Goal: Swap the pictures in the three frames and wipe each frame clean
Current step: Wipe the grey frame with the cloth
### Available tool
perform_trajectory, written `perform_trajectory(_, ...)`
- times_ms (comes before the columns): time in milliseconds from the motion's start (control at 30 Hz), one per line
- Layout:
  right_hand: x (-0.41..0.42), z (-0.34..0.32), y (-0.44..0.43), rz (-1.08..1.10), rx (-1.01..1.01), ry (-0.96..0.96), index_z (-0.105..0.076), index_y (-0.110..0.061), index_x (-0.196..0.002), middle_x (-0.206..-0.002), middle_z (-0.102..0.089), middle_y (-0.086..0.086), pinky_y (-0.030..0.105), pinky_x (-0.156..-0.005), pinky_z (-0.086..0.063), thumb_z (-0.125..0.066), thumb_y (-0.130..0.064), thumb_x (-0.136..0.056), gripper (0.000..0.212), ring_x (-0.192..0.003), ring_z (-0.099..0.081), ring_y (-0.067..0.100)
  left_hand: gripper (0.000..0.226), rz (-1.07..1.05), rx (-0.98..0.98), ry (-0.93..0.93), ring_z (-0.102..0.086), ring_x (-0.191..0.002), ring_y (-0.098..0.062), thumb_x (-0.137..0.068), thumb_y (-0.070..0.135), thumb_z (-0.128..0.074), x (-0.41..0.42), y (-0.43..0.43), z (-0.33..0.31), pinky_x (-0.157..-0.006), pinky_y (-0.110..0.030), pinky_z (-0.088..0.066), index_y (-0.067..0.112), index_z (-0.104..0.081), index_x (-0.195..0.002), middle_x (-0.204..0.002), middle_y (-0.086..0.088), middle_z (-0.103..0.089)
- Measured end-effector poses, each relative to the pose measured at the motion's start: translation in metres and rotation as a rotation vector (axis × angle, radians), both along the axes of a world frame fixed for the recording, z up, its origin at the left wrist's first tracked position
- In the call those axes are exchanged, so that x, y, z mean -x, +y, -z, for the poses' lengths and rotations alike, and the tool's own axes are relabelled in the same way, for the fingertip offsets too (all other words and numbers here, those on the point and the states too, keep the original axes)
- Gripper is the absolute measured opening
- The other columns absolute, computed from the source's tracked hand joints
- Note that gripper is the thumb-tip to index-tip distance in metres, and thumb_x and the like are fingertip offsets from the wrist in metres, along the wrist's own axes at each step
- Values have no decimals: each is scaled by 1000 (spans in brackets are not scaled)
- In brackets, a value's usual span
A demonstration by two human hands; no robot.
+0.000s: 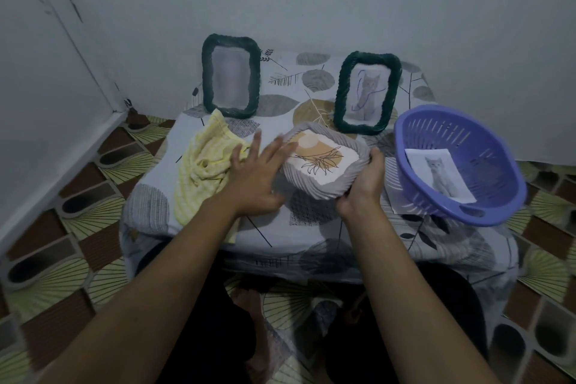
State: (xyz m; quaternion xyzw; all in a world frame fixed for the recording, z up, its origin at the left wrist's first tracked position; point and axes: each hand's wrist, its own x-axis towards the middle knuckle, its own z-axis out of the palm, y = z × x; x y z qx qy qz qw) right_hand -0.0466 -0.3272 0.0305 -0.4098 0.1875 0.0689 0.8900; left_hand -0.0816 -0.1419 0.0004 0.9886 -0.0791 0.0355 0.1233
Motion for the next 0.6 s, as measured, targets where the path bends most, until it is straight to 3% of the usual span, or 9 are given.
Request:
perform_trajectory(67,-1,-6,-2,-6,14,0,-67,-11,-103,-96,-74,16,36,-70,-61,-34,-38,-104,43,-86,-70,29,88,27,39,-70,8,-153,-26,-84,45,-67,-3,-8,4,-117,-58,5,36,-18,-156,-166,5,-14)
perform_trajectory(133,-1,-10,-5,-29,23,-15,-65,-10,-107,-109,-72,19,40,-83,-60,-32,-37,-105,43,-95,-69,30,63,6,137,-221,-22,-150,-25,-87,50,-57,-5,-13,7,-117,-56,-6,31,-44,-145,-153,5,-44)
perform_trajectory(200,-1,-13,-10,-61,28,-17,-62,-8,-110,-116,-68,21,46,-92,-57,-31,-37,-105,42,-103,-67,32,47,-15,208,-353,-49,-134,-25,-87,47,-48,-8,-15,8,-111,-54,-21,27,-63,-127,-131,5,-65)
perform_trajectory(233,0,-14,-14,-73,38,-12,-61,-8,-109,-113,-68,21,47,-88,-58,-32,-37,-105,42,-101,-67,33,40,-19,234,-397,-57,-125,-25,-88,41,-50,-9,-16,8,-107,-54,-28,25,-67,-120,-122,4,-69)
perform_trajectory(333,0,-16,-25,-103,92,10,-58,-9,-105,-105,-69,19,43,-66,-62,-33,-43,-104,43,-86,-71,34,31,22,334,-407,-65,-106,-24,-91,35,-55,-8,-21,6,-96,-45,-41,21,-70,-115,-111,1,-73)
perform_trajectory(433,0,-10,-34,-116,301,47,-59,-15,-113,-107,-74,9,26,-57,-49,-28,-48,-104,46,-88,-74,32,40,47,472,-363,-64,-91,-29,-93,39,-46,-4,-27,-2,-71,-32,-43,12,-66,-114,-101,-6,-71)
perform_trajectory(533,-1,-3,-37,-71,478,42,-58,-19,-119,-120,-68,5,28,-67,-48,-37,-36,-103,32,-106,-63,24,31,36,550,-347,-62,-80,-32,-92,28,-49,-4,-28,-5,-62,-33,-33,6,-60,-112,-90,-9,-66)
perform_trajectory(600,-1,1,-36,-87,607,-25,-57,-23,-122,-126,-61,0,33,-87,-43,-43,-27,-102,25,-117,-54,19,34,31,591,-297,-63,-79,-31,-95,35,-51,-4,-28,-9,-66,-39,-42,6,-56,-111,-90,-12,-68)
